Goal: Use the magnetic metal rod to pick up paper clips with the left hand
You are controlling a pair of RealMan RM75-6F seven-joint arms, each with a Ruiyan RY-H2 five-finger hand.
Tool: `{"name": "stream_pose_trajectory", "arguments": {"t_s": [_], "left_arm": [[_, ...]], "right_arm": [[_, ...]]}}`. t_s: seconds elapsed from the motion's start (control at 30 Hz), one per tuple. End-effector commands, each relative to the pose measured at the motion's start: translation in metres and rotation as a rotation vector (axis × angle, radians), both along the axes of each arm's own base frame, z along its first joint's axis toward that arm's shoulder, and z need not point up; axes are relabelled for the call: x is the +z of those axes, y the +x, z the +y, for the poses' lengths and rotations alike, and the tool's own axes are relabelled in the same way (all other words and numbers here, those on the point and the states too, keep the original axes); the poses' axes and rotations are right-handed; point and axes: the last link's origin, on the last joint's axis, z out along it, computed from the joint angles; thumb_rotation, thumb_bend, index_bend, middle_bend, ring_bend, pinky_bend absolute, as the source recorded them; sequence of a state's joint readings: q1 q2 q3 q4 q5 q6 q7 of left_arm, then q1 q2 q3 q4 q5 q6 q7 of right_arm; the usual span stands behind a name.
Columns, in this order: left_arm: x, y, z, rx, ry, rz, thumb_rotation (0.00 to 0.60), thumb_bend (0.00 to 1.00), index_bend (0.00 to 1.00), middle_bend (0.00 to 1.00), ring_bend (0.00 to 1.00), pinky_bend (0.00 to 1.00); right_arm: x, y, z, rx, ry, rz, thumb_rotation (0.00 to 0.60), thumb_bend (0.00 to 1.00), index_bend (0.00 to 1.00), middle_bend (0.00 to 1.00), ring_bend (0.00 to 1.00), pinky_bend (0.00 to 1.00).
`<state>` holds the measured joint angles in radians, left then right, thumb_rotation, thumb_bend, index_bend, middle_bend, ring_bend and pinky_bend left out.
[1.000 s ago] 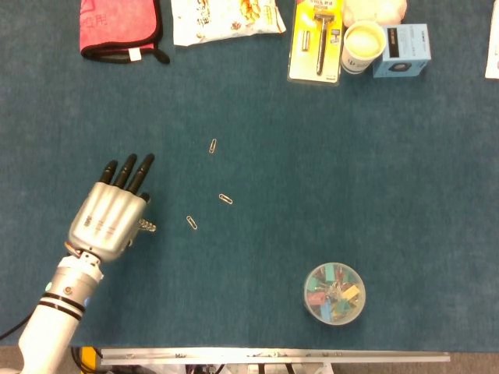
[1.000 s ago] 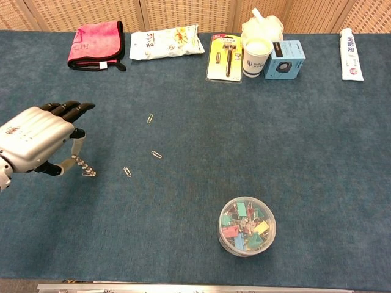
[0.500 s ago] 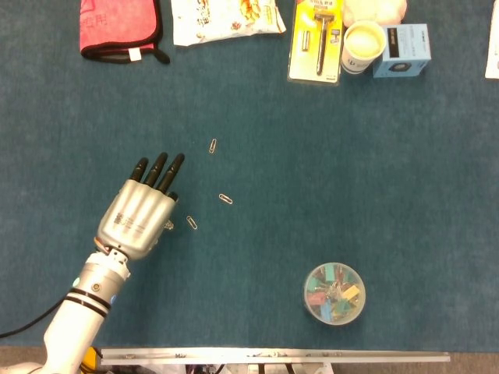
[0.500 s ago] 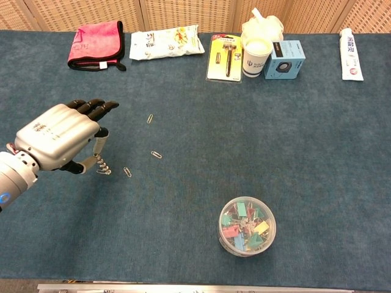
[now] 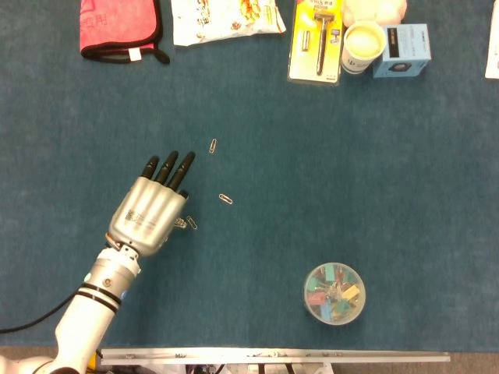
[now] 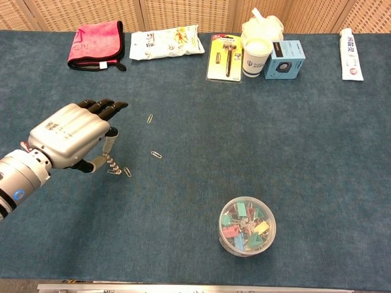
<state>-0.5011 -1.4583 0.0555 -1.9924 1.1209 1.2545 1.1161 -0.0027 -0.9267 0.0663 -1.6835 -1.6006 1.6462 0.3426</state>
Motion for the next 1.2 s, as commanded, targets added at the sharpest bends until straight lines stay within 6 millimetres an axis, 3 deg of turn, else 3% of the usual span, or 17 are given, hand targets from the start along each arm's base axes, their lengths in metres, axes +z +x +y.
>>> {"name": "stream_pose_trajectory", "arguments": {"t_s": [0.03,0.7,1.2], "left_arm": [[-0.001,0.001,0.002,0.004,0.003,-0.005,0.6,0.36,0.53,0.0,0.0,0.13],[-0.011,0.003,0.004,0.008,-0.012,-0.014,0.6,0.36,0.53,0.0,0.0,0.13],[0.022,-0.014,0.006,0.059,0.077,-0.03,0.6,0.36,0.53,0.0,0.0,0.13]], "right_arm": [[0.0,0.0,0.0,0.001,-0.002,-0.001,0.6,0.12,0.2,0.19,0.18,0.31],[0.003,0.0,0.002,0.004,-0.01,-0.007,0.6,0.12,0.2,0.19,0.18,0.31],[-0.001,0.0,0.0,0.0,0.003,-0.001,0.6,0.12,0.2,0.19,0.18,0.31]]}}
